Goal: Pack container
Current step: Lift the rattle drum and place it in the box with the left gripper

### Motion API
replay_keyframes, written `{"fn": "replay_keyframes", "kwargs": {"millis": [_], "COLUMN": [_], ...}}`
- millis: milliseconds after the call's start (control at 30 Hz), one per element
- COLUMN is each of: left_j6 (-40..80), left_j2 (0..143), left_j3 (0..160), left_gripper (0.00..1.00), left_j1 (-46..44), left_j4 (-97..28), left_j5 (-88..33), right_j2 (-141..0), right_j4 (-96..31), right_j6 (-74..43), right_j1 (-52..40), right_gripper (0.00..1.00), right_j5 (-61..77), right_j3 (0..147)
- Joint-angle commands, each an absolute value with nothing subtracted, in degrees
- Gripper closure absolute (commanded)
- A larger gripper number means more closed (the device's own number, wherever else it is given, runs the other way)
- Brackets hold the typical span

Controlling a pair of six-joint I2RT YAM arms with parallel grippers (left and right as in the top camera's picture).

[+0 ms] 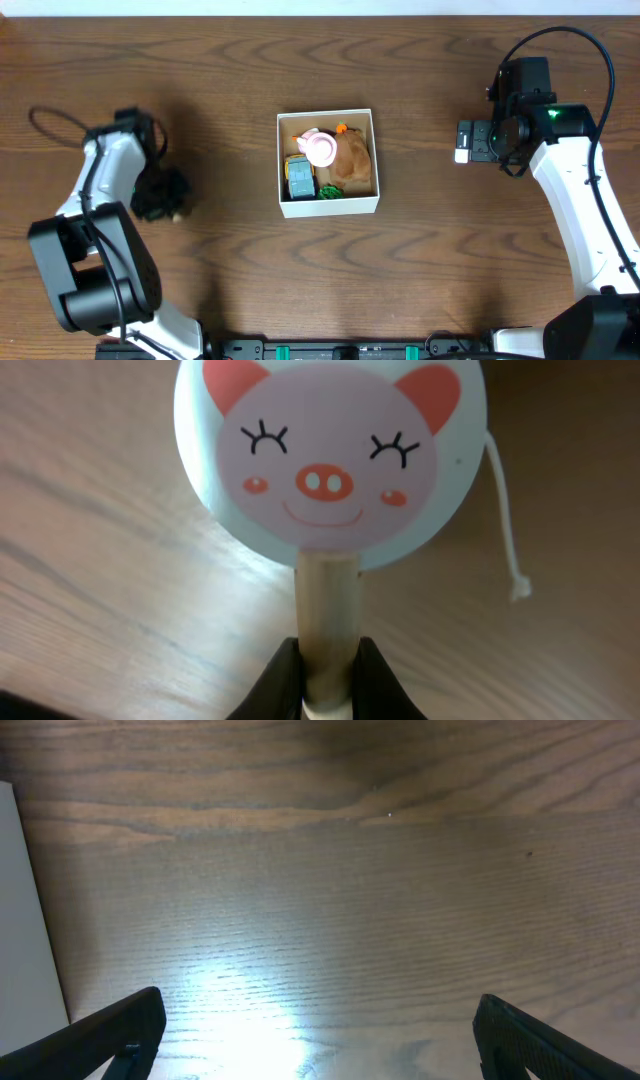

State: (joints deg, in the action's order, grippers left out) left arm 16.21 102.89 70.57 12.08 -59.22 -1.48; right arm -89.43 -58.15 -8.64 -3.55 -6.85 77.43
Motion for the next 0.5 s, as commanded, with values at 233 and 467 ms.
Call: {"fn": "replay_keyframes", "kwargs": {"millis": [233,467], "left_j6": [0.6,0.4], "left_j2": [91.9,94.3], "left_j3": [85.1,85.0], "left_gripper": [0.94,0.94], "left_j1": [-16.6,-29.1], "left_j4": [-57.5,-50.6], "left_j5": [0.4,1.3], "right_j2": [-89.7,-89.7], "right_j4": [-57.9,-58.1], "right_j6": [-8.0,-8.0], "right_j1": [-3.4,-3.4], "right_gripper": [0.01,0.01], "right_j5": [-6.6,-6.6], "right_j3": [77.8,77.8]}}
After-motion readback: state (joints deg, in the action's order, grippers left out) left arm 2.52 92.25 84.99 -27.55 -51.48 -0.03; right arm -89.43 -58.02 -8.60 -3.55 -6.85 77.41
